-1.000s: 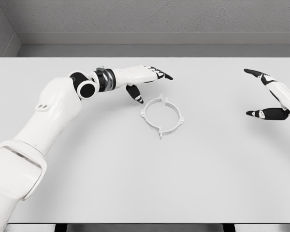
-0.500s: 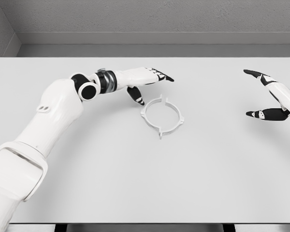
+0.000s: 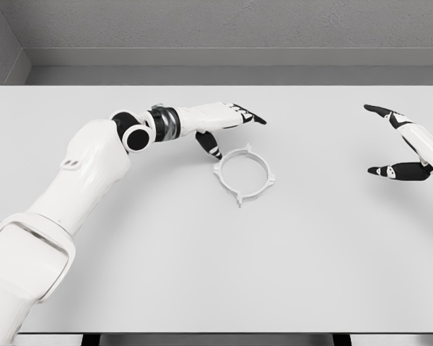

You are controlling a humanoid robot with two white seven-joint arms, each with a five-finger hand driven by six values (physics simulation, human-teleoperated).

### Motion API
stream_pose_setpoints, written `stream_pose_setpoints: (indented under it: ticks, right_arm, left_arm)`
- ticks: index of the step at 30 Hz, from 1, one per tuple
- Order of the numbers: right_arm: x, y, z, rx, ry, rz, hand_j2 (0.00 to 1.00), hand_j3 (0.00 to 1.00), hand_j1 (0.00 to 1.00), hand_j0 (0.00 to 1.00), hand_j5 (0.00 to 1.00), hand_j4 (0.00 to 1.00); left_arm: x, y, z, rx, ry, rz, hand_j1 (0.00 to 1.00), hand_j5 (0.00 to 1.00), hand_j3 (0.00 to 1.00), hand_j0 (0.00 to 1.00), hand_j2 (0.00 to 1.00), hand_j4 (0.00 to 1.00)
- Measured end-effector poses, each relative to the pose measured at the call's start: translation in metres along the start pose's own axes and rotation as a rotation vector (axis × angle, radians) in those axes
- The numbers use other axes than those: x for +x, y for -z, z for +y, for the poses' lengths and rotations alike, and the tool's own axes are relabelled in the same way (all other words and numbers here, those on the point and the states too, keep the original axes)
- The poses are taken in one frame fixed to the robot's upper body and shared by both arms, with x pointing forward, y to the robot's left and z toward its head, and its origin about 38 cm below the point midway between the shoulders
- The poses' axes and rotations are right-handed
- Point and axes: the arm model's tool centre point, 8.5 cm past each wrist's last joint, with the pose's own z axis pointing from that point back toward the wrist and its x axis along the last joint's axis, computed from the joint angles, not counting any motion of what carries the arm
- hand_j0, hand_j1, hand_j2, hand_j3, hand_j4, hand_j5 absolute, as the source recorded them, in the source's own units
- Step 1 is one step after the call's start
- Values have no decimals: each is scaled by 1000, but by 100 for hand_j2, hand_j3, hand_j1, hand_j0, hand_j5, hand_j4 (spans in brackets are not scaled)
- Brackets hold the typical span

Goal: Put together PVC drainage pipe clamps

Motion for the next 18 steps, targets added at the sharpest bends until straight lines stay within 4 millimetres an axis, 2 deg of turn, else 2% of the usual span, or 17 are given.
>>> stream_pose_setpoints:
  ticks: [12, 18]
  right_arm:
    - [0, -1, 0, 3, 0, 2, 100, 100, 100, 100, 100, 100]
    - [0, -1, 0, 3, -1, 2, 100, 100, 100, 100, 100, 100]
  left_arm:
    - [-4, -3, 0, 1, -1, 10, 100, 100, 100, 100, 100, 100]
    - [-15, -16, 18, 26, 12, 35, 100, 100, 100, 100, 100, 100]
